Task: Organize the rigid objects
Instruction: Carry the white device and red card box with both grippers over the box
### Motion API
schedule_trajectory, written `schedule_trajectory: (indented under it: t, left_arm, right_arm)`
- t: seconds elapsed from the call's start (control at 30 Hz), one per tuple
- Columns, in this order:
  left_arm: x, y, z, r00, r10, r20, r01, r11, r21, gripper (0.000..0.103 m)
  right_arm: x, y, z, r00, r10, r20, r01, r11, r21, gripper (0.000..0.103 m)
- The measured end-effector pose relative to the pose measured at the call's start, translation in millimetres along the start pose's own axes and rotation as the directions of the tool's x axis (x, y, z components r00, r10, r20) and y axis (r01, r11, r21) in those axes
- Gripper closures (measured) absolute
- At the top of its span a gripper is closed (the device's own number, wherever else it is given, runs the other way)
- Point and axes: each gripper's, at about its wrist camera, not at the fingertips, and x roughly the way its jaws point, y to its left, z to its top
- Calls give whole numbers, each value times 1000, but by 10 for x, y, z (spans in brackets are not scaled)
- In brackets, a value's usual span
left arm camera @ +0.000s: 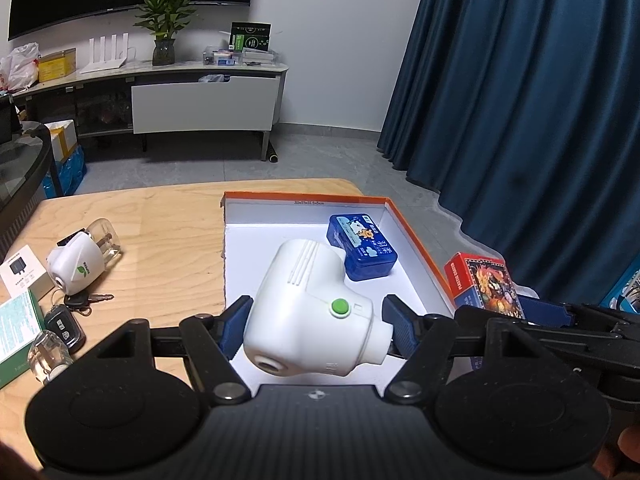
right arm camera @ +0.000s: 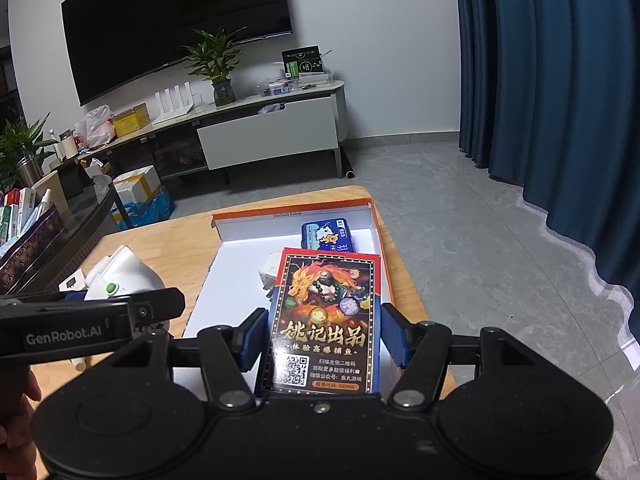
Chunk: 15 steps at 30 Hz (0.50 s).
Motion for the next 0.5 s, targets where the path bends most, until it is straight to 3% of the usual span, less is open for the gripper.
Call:
schedule_trajectory:
  t: [0.5]
  left_arm:
    - [-15,-3,-9,1000,-2,0,2,1000,-1,31]
  right_arm:
    - [-4,20,-8,1000,7,-4,-7,1000,-10,30]
